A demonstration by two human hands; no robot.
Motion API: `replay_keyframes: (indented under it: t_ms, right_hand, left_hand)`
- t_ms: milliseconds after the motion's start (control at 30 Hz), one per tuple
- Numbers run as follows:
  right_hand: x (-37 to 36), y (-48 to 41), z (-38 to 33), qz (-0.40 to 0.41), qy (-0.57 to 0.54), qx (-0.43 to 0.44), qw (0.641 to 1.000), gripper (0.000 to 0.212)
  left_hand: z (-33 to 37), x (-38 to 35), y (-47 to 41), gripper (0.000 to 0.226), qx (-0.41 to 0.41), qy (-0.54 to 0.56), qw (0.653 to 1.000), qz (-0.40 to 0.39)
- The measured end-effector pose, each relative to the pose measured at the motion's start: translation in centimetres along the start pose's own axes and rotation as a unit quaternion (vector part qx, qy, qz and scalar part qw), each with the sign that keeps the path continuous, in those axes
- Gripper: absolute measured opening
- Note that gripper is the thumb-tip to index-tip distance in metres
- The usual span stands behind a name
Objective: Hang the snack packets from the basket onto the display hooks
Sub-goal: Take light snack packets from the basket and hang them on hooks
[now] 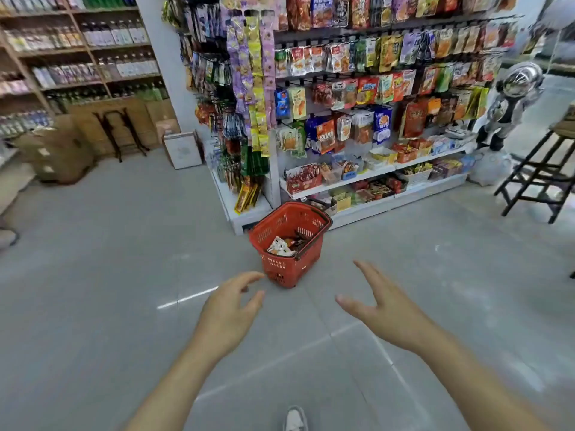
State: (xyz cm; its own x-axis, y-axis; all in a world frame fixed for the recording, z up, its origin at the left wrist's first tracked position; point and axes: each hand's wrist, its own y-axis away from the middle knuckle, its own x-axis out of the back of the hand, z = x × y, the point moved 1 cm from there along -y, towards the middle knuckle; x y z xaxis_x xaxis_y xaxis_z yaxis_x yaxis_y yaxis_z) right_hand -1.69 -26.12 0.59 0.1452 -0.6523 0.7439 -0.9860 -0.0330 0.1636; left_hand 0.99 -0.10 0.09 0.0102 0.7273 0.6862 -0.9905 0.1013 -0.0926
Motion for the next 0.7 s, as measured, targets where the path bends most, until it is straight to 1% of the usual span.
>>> replay_keyframes:
  t_ms: [33,100,167,233,300,367,467,533,600,700]
  right_hand:
    - [-0.1,-2.0,0.5,-0.001,-0.036,-0.013,0.999,0.088]
    - [0.2,-5.8,1.3,-0.002,-0.104,-0.045,0.994,0.086]
    - [0.9,-10.1,1.4,0.000,-0.174,-0.066,0.982,0.078]
    - [2.1,-15.2,1.5,0.023,-0.243,-0.094,0.965,0.071]
    - [3.4,-20.1,1.5,0.046,-0.281,-0.098,0.953,0.063]
    - [4.8,-24.4,1.7,0.065,-0.298,-0.100,0.947,0.054]
    - [6.6,-30.2,2.8,0.080,-0.295,-0.098,0.947,0.039]
    - [7.8,-34.2,4.0,0.082,-0.258,-0.086,0.959,0.032]
    - [8.6,-38.4,5.7,0.071,-0.192,-0.062,0.977,0.029]
    - [9.9,-45.2,9.2,0.032,-0.050,0.003,0.998,0.033]
  left_hand:
    - [-0.7,-0.7,-2.0,0.024,0.020,0.035,0.999,0.013]
    - [-1.9,-1.8,-6.0,0.028,0.044,0.092,0.994,0.031]
    - [-3.0,-2.6,-10.6,0.032,0.069,0.135,0.988,0.033]
    - [-3.6,-3.3,-15.8,0.033,0.098,0.183,0.978,0.032]
    - [-3.8,-4.2,-20.7,0.033,0.124,0.214,0.968,0.035]
    - [-4.0,-5.3,-25.1,0.033,0.142,0.222,0.964,0.036]
    - [-4.0,-7.3,-30.6,0.034,0.154,0.200,0.968,0.013]
    - [-4.1,-8.9,-34.2,0.038,0.143,0.158,0.977,0.003]
    - [-4.4,-10.5,-37.7,0.044,0.142,0.110,0.984,-0.006]
    - [-5.3,-13.9,-42.9,0.044,0.149,0.046,0.988,-0.021]
